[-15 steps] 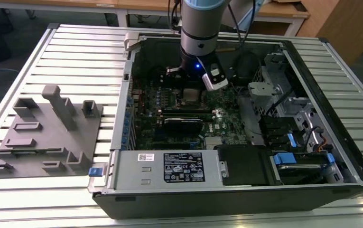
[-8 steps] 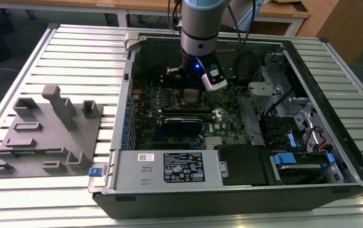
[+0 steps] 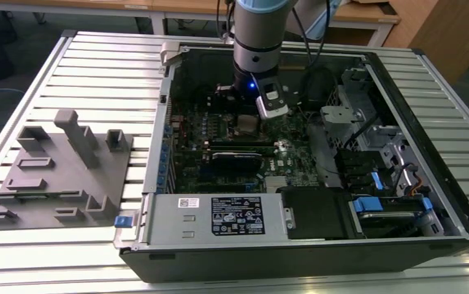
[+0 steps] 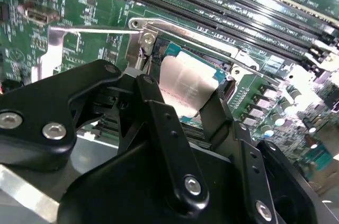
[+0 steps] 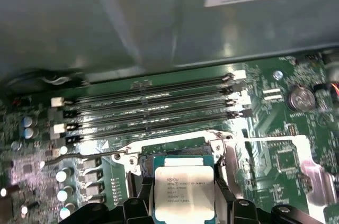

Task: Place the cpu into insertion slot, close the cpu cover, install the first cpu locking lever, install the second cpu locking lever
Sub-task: 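Place the cpu into insertion slot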

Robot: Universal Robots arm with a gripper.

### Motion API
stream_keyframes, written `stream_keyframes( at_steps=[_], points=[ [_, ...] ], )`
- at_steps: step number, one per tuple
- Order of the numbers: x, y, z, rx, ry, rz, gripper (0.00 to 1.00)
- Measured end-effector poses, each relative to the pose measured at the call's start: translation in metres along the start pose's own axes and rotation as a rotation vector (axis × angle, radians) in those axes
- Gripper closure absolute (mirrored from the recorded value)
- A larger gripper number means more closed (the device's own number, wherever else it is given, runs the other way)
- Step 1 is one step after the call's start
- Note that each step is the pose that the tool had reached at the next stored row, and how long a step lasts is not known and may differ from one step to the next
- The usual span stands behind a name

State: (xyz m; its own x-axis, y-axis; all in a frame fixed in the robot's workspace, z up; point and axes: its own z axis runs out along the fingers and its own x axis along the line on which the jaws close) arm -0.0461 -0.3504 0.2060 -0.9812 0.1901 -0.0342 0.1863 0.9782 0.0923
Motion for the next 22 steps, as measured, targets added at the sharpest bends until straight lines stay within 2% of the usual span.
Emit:
stream_keyframes(
  at_steps=[6, 11, 13, 16, 22],
  points=[
    [-0.0001, 0.0006, -0.0036, 0.0005, -0.0001, 0.001, 0.46],
    [-0.0005, 0.0018, -0.0169, 0.0006, -0.0001, 0.001, 0.46],
    [-0.0008, 0.0021, -0.0190, 0.0004, -0.0001, 0.004, 0.46],
    [-0.0009, 0.0021, -0.0190, 0.0015, -0.0032, 0.036, 0.46],
    [-0.0009, 0.0021, -0.0191, 0.0051, -0.0122, 0.134, 0.46]
  ],
)
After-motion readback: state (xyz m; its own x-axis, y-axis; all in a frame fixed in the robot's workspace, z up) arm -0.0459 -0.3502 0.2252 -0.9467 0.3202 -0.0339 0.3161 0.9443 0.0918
